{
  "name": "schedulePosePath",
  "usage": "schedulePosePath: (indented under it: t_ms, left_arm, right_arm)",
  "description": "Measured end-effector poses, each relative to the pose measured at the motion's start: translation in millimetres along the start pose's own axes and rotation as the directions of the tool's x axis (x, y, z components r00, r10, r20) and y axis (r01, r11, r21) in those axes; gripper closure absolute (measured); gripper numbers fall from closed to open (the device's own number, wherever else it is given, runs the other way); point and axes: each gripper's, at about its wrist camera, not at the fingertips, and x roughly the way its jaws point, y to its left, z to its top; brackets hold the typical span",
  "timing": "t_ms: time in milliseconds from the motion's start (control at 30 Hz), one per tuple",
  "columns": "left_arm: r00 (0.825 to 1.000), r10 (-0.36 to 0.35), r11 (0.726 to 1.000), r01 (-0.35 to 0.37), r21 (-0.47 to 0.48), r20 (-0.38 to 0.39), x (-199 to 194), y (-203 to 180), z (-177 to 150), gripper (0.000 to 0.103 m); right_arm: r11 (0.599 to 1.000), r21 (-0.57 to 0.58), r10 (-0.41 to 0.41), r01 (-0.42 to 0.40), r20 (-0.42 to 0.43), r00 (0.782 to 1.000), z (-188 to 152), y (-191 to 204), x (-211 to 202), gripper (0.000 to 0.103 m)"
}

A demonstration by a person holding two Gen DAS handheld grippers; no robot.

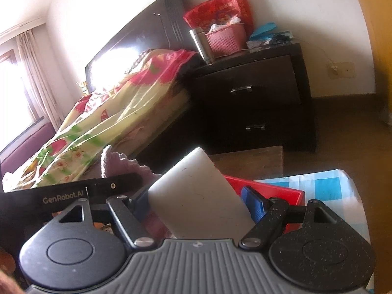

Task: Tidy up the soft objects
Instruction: 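Carry the purple cloth and white block into the red box and open both tools, then withdraw both tools from the red box back toward the plush toys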

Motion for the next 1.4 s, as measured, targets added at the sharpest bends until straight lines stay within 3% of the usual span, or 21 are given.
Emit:
schedulePosePath:
  t_ms: [433,533,600,800,967,1067,1400]
  left_arm:
    - [0.997,0.064,0.998,-0.064,-0.009,-0.035,39.0,13.6,-7.9,0.084]
    - [0.996,0.076,0.997,-0.077,-0.005,-0.045,43.8,15.3,-9.7,0.079]
    - [0.996,0.080,0.997,-0.080,0.005,-0.050,44.5,15.2,-10.5,0.069]
    - [0.995,0.101,0.995,-0.101,-0.015,-0.022,35.3,17.3,-7.8,0.058]
    - [0.996,0.092,0.996,-0.093,-0.018,-0.019,25.9,15.7,-5.1,0.057]
    - [0.997,0.081,0.997,-0.081,-0.010,-0.013,17.8,13.1,-3.9,0.057]
    - [0.998,0.066,0.997,-0.066,0.039,-0.012,-20.8,10.8,-11.8,0.052]
  right_arm:
    - [0.999,0.004,-0.036,0.036,-0.071,0.997,-10.0,-20.1,55.5,0.046]
    - [0.999,0.004,-0.044,0.045,-0.076,0.996,-12.1,-22.8,61.7,0.044]
    - [0.998,0.003,-0.064,0.064,-0.066,0.996,-12.6,-22.7,62.8,0.042]
    - [0.997,-0.003,-0.082,0.082,-0.049,0.995,-10.6,-21.2,60.3,0.039]
    - [0.996,0.006,-0.094,0.094,-0.037,0.995,-7.7,-21.6,59.4,0.037]
    - [0.997,-0.023,-0.082,0.080,-0.075,0.994,-7.8,-18.6,62.7,0.031]
    - [0.994,-0.040,-0.101,0.099,-0.051,0.994,-8.1,-5.8,38.0,0.031]
